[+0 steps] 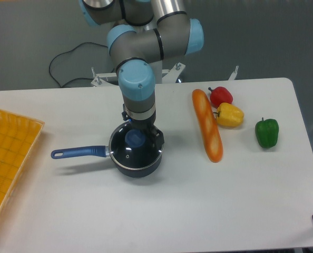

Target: Open the lid

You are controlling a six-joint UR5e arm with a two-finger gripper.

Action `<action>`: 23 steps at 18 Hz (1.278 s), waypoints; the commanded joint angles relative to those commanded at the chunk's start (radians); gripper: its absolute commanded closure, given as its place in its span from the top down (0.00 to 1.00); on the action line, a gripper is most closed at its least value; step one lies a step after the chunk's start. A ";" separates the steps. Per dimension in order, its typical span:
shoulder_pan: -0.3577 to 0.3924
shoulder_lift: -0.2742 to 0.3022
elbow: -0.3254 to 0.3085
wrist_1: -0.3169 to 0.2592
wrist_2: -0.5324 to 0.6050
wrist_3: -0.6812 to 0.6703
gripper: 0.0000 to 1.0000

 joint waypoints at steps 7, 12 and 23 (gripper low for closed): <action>-0.002 -0.001 -0.011 0.020 -0.015 -0.014 1.00; -0.008 -0.006 -0.023 0.055 -0.031 -0.014 1.00; -0.009 -0.015 -0.025 0.061 -0.041 -0.015 0.97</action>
